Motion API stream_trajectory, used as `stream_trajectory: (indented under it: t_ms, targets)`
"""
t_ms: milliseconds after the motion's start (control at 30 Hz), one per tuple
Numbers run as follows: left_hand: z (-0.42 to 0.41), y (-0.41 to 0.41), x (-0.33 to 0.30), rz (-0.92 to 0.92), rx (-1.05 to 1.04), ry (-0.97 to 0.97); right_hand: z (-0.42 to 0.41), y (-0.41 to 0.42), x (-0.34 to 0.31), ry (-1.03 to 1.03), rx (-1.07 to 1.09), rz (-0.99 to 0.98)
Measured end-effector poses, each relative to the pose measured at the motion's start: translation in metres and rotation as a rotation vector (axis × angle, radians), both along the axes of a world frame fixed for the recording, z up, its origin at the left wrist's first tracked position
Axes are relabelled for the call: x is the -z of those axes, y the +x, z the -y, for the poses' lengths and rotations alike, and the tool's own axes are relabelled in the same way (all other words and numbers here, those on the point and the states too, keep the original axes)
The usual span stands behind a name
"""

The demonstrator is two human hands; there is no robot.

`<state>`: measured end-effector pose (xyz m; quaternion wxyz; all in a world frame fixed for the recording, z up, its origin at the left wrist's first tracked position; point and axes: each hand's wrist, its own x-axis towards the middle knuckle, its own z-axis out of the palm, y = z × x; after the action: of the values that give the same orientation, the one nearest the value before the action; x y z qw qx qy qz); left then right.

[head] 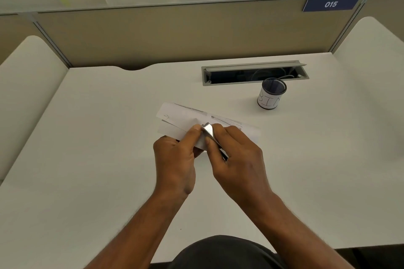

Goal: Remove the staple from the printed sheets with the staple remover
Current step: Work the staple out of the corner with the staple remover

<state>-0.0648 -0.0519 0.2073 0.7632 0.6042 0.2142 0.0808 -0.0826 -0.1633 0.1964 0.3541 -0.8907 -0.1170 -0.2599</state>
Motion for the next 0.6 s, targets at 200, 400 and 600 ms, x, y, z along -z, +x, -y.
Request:
stream_trajectory:
  t_ms: [200,400,600]
  targets:
    - [0.0021,-0.0016,-0.0006,0.012,-0.002,-0.014,-0.0049,-0.001,0.0013,0.105,0.019,-0.042]
    - [0.002,-0.0019,0.0014,0.024,-0.017,0.007,-0.0068,-0.0004,-0.0031,0.224,-0.005,-0.141]
    - [0.0032,-0.0035,-0.0001,0.04,0.001,-0.007,-0.0038,0.0009,-0.0064,0.379,-0.037,-0.255]
